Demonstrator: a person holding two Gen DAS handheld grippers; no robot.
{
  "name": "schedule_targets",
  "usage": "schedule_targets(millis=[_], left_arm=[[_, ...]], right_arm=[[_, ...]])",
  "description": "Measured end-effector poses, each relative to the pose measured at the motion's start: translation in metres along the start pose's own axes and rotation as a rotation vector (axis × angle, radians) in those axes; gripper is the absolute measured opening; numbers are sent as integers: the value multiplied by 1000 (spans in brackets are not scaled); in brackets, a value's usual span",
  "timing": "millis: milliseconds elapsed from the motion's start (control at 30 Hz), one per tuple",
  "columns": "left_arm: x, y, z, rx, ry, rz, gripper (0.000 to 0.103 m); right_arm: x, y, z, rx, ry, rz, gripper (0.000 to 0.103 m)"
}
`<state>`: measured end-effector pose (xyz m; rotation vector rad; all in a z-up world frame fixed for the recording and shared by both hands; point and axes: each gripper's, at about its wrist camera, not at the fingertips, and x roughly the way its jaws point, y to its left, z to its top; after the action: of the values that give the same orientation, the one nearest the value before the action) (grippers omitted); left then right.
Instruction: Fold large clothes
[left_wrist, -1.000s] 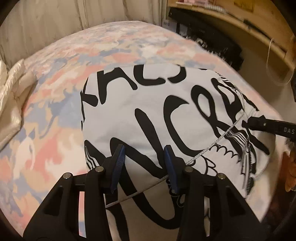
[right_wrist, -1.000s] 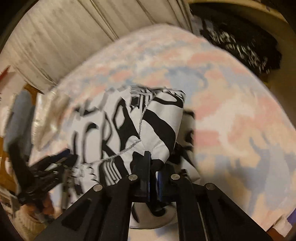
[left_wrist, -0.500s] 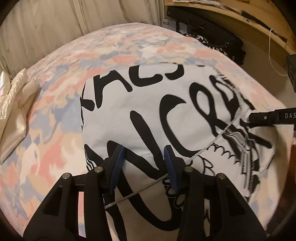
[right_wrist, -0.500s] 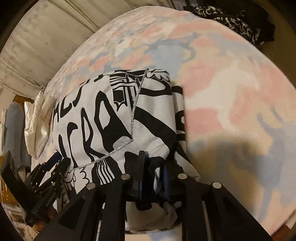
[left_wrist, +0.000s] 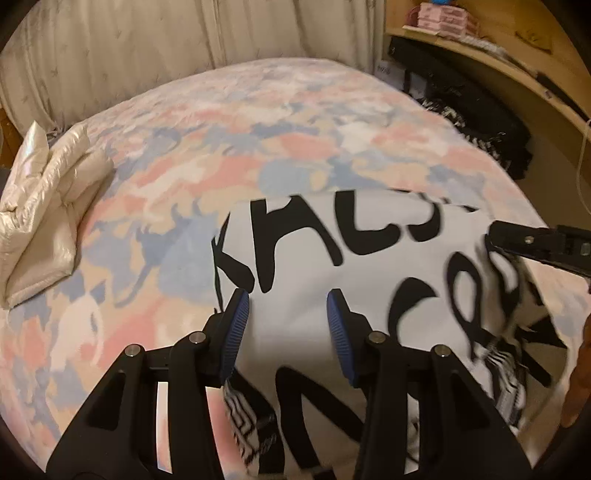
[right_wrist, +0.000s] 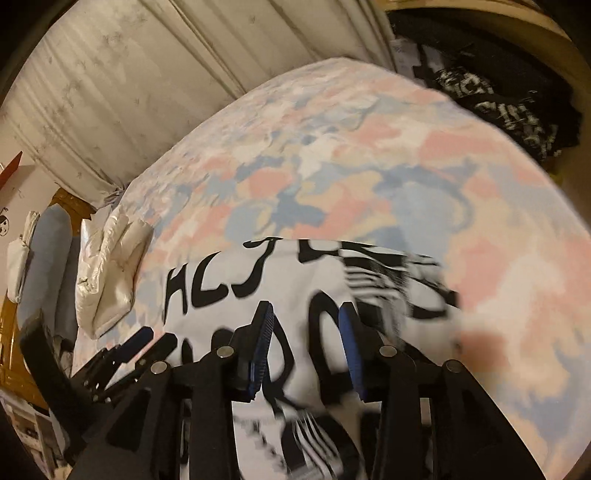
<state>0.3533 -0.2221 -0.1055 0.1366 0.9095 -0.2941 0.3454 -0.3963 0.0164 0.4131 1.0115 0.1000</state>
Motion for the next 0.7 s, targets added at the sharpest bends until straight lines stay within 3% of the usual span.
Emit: schedule_targets(millis=[100, 167, 233, 333, 433, 700], left_arm=[[12, -3, -5, 11, -35, 33, 48], [22, -2, -7, -4, -29, 42, 58], [30, 6, -8, -45, -19, 36, 73], [40, 19, -11, -102, -5, 1, 79], [41, 22, -12, -114, -11, -9, 79], [34, 25, -10, -135, 10, -6, 81]], right_arm=[[33, -5, 2, -59, 24, -74, 36], [49, -17, -1, -76, 42, -78, 17], [54, -35, -5, -35, 40, -52, 7], [51, -57, -7, 0, 11, -108, 6], [54, -79, -7, 66, 23, -50, 6], [40, -68, -7, 38, 19, -55, 13]])
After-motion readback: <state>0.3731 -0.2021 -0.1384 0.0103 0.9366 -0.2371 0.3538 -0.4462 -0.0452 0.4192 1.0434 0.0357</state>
